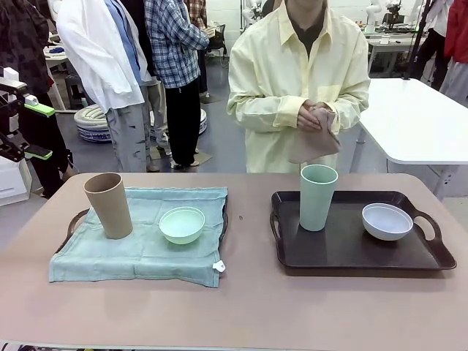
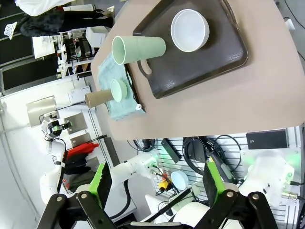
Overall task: Set up a tray with a mat and arrange the tableware.
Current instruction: Pick up the Picnic Bowl and Reusable plastic cup from the Handle tray in front of the human's position and hold them in the air.
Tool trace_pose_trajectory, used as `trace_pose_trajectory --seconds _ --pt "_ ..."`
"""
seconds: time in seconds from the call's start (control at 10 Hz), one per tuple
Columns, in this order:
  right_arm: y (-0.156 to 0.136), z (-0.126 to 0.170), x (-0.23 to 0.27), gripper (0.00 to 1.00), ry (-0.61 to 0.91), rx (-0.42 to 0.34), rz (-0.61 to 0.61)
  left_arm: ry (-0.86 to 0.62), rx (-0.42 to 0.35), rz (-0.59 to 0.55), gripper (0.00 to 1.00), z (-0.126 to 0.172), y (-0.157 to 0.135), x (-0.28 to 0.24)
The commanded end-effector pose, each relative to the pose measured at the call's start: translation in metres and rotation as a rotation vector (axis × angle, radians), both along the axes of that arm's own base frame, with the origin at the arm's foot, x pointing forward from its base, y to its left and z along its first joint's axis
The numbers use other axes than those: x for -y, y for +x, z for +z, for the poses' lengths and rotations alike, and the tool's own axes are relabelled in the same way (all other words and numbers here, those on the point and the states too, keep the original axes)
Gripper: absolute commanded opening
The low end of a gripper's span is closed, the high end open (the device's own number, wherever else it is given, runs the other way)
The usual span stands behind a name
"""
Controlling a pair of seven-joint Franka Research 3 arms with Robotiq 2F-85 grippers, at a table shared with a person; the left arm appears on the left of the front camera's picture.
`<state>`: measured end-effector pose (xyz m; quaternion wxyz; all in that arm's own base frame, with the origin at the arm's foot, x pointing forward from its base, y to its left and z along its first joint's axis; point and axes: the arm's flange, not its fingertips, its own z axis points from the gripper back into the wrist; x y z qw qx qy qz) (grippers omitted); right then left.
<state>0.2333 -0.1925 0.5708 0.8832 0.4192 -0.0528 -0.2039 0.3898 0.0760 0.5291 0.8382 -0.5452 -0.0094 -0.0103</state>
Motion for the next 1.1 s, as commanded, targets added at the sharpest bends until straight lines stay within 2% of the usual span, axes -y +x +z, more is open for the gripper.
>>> trace_pose_trajectory --seconds 0.0,0.1,0.3,0.5,0.7,0.8,1.0 --pt "0.0 0.0 0.0 1.0 0.0 0.0 0.0 0.0 0.0 0.0 1.0 0.0 0.0 0.0" --pt "0.005 0.008 -0.003 1.0 -0.075 -0.024 0.0 0.034 0.046 -0.015 1.0 0.015 0.005 0.013" --pt "0.024 0.026 -0.033 1.0 -0.237 -0.074 0.026 0.242 0.219 -0.032 1.0 0.049 0.016 0.066" --pt "0.036 0.028 -0.068 1.0 -0.373 -0.149 0.069 0.382 0.361 -0.108 1.0 0.077 0.021 0.112" --pt "0.055 0.015 -0.105 1.0 -0.436 -0.213 0.129 0.491 0.46 -0.244 1.0 0.096 0.028 0.164" --pt "0.063 0.001 -0.124 1.0 -0.503 -0.248 0.139 0.546 0.544 -0.337 1.0 0.098 0.033 0.188" --pt "0.064 -0.026 -0.169 1.0 -0.642 -0.262 0.21 0.711 0.693 -0.413 1.0 0.091 0.049 0.225"
